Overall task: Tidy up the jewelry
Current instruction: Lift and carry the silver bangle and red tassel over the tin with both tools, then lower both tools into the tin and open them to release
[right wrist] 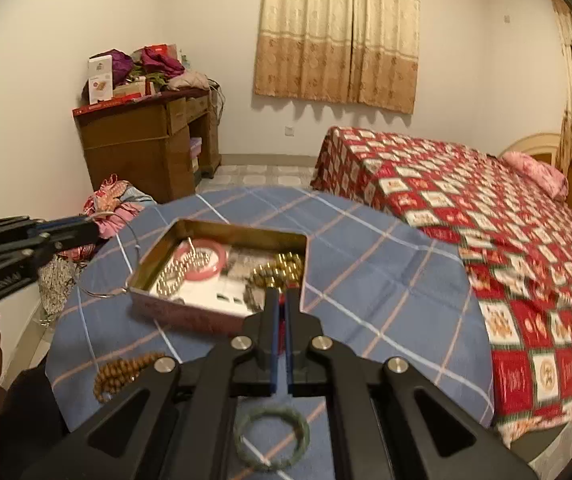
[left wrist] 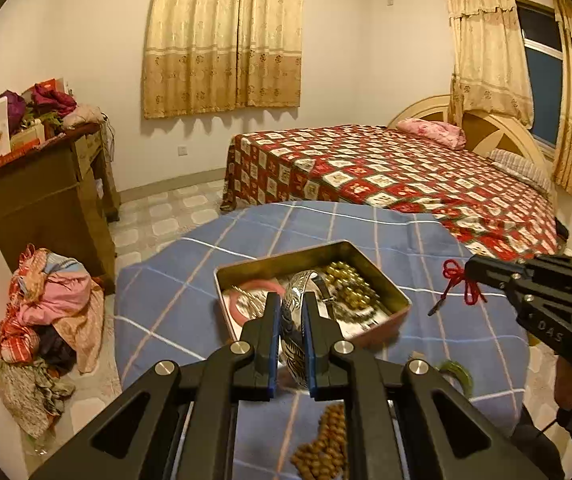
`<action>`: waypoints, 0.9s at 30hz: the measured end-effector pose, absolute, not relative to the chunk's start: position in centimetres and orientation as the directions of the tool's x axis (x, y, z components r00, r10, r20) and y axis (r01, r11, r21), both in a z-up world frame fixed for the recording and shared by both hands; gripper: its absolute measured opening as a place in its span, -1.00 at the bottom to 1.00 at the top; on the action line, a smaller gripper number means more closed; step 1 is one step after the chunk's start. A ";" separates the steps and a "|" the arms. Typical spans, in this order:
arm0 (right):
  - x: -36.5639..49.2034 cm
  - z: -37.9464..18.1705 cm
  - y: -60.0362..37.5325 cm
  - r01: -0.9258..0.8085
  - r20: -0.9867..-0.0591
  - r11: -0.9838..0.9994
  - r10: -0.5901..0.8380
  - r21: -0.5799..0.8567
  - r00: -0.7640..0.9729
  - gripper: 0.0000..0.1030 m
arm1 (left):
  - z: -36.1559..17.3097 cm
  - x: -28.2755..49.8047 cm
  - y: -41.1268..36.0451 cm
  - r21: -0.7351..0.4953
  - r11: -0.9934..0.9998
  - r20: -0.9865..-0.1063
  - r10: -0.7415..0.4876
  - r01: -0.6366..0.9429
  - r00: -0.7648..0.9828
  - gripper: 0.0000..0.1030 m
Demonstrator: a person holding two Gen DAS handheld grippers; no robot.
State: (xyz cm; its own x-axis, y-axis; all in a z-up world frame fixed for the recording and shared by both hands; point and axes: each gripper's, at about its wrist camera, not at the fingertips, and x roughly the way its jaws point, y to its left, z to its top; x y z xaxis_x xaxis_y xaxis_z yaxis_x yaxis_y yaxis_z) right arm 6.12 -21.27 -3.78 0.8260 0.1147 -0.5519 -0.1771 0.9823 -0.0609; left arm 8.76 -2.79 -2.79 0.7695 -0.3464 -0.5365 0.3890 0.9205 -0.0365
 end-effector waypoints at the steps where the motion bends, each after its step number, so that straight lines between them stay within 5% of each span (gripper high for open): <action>1: 6.5 -3.6 -21.1 -0.182 -0.547 0.981 0.118 -0.064 0.829 -0.93 | -2.8 9.2 -2.9 -0.036 0.922 -0.537 -0.343 0.385 0.771 -0.82; 27: 15.8 -9.0 -19.4 -0.177 -0.628 0.978 0.067 -0.114 0.775 -0.93 | -7.4 17.2 -4.4 0.037 0.944 -0.625 -0.234 0.328 0.744 -0.81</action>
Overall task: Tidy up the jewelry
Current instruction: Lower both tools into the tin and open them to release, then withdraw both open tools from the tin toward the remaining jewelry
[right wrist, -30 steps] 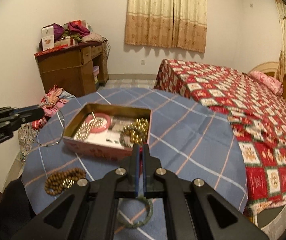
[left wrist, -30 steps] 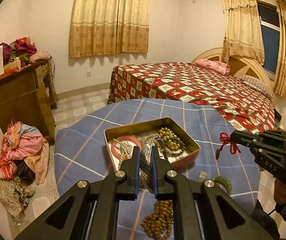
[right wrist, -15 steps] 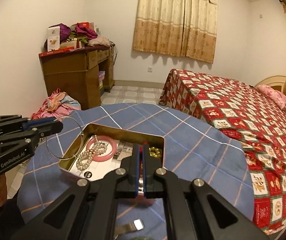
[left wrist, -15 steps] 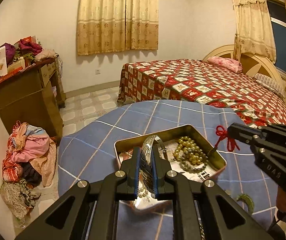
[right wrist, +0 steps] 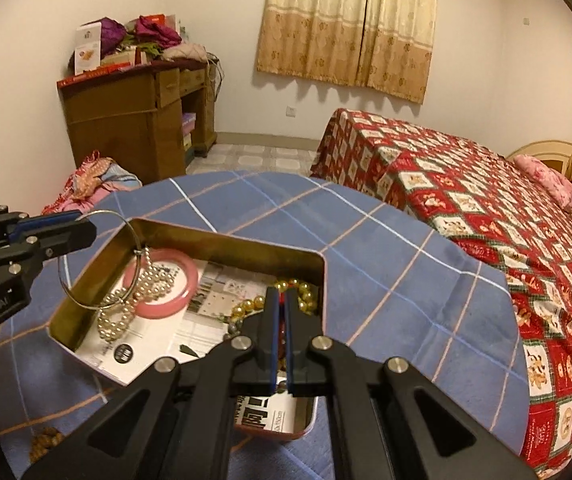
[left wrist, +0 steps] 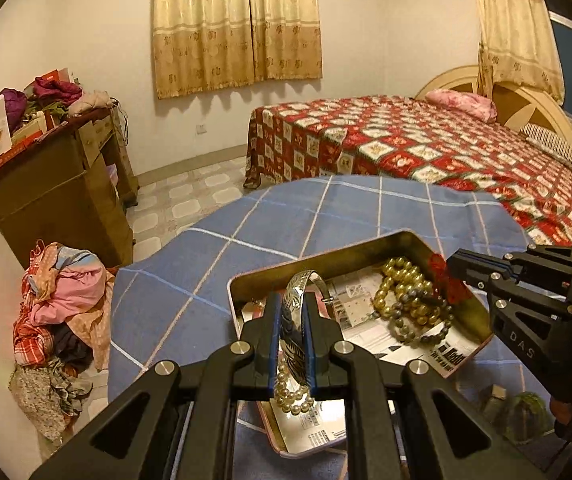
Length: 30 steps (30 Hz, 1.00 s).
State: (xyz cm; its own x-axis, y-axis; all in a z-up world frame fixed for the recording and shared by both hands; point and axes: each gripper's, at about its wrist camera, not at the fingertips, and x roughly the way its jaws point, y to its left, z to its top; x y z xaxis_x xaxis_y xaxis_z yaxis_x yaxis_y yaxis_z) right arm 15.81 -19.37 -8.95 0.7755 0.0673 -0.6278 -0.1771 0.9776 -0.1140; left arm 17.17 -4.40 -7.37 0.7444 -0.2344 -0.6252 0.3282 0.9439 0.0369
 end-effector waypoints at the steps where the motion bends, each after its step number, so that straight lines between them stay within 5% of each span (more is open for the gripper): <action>1: 15.9 -9.2 -19.4 -0.173 -0.632 0.978 0.060 -0.119 0.773 -0.93 | -7.6 17.3 -4.4 0.039 0.944 -0.630 -0.230 0.326 0.742 -0.81; 17: 16.5 -10.5 -19.6 -0.149 -0.665 0.979 0.018 -0.141 0.747 -0.78 | -9.9 18.0 -4.8 0.080 0.945 -0.672 -0.183 0.317 0.717 -0.78; 20: 16.2 -10.5 -19.6 -0.149 -0.667 0.980 0.021 -0.135 0.744 -0.50 | -9.5 17.7 -4.8 0.095 0.945 -0.663 -0.175 0.313 0.728 -0.38; 22: 15.8 -10.4 -19.6 -0.147 -0.661 0.980 0.021 -0.135 0.750 -0.13 | -8.9 17.2 -4.7 0.112 0.948 -0.639 -0.160 0.297 0.753 0.40; 30: 14.7 -10.1 -19.9 -0.127 -0.658 0.982 0.005 -0.138 0.753 -0.12 | -8.3 16.6 -4.1 0.114 0.952 -0.620 -0.154 0.282 0.769 0.44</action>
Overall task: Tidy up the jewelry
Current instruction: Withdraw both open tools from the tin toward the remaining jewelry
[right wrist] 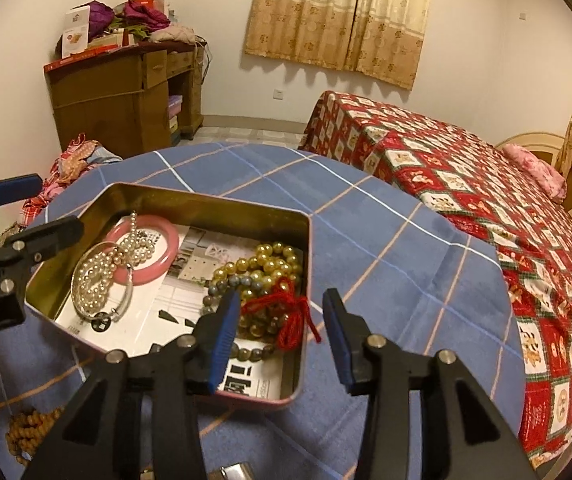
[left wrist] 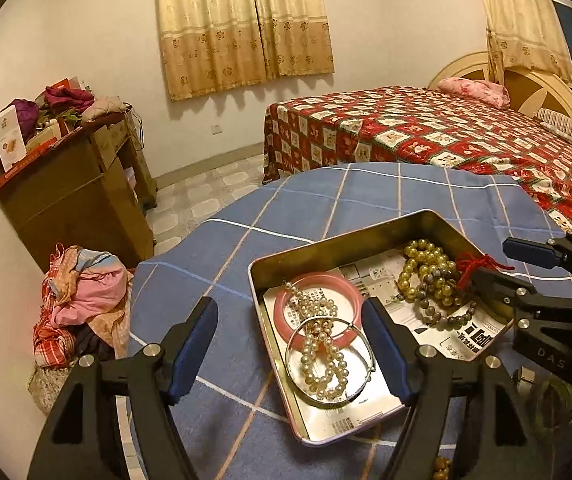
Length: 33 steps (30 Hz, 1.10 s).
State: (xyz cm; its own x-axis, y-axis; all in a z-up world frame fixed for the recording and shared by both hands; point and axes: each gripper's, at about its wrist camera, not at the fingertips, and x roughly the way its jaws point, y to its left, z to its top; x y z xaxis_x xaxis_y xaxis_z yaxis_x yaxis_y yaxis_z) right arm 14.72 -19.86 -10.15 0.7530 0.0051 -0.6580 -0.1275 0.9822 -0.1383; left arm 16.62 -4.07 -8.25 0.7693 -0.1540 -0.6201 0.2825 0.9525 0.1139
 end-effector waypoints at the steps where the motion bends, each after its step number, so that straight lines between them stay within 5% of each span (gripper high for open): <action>1: 14.6 -10.2 -19.9 -0.126 -0.658 0.983 0.006 -0.135 0.753 -0.12 | -8.3 16.6 -4.0 0.113 0.953 -0.621 -0.152 0.280 0.769 0.44; 33: 8.2 -11.3 -21.9 -0.084 -0.665 0.992 0.000 -0.094 0.747 0.09 | -9.5 9.3 -1.9 0.104 0.963 -0.644 -0.125 0.249 0.754 0.44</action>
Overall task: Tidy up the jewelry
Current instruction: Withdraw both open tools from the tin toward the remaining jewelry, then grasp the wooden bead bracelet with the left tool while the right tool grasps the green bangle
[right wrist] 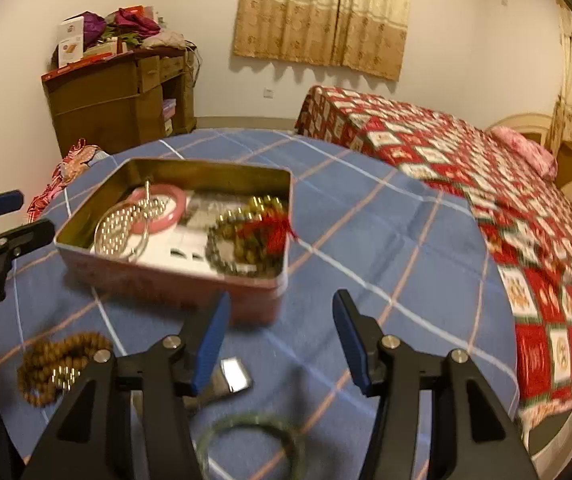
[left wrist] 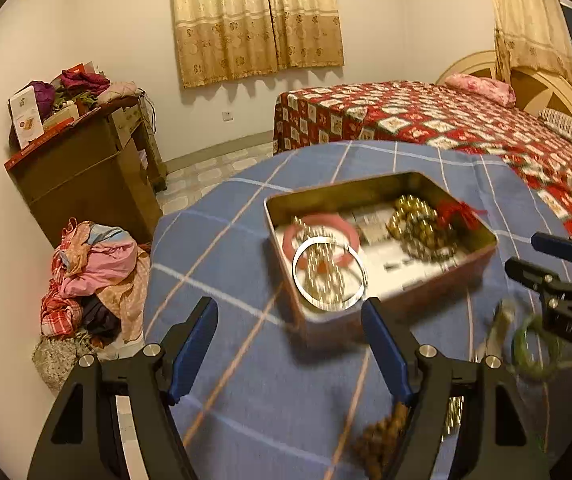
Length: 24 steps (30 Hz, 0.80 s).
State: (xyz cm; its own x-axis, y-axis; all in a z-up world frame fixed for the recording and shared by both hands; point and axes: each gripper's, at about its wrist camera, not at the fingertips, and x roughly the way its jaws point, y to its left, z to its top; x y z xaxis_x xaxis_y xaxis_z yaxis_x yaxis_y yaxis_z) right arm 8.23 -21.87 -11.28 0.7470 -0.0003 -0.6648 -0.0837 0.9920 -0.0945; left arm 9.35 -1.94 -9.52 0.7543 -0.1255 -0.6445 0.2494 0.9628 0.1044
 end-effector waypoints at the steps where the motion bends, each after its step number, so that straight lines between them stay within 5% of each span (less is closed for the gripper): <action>1: 7.8 -11.4 -22.0 -0.080 -0.666 0.992 -0.003 -0.094 0.746 0.09 | -9.7 8.9 -2.0 0.105 0.962 -0.646 -0.127 0.253 0.753 0.44; 24: 2.5 -13.7 -24.4 -0.018 -0.693 0.999 -0.020 -0.047 0.721 0.16 | -13.5 3.5 -3.4 0.109 0.943 -0.711 -0.146 0.313 0.687 0.44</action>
State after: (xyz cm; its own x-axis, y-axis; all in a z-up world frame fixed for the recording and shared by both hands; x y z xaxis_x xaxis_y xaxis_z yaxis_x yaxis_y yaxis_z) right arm 2.52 -24.40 -13.67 0.7211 -0.0196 -0.6926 -0.0181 0.9987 -0.0472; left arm 3.52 -3.40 -13.51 0.6873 -0.1462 -0.7115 0.3134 0.9434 0.1089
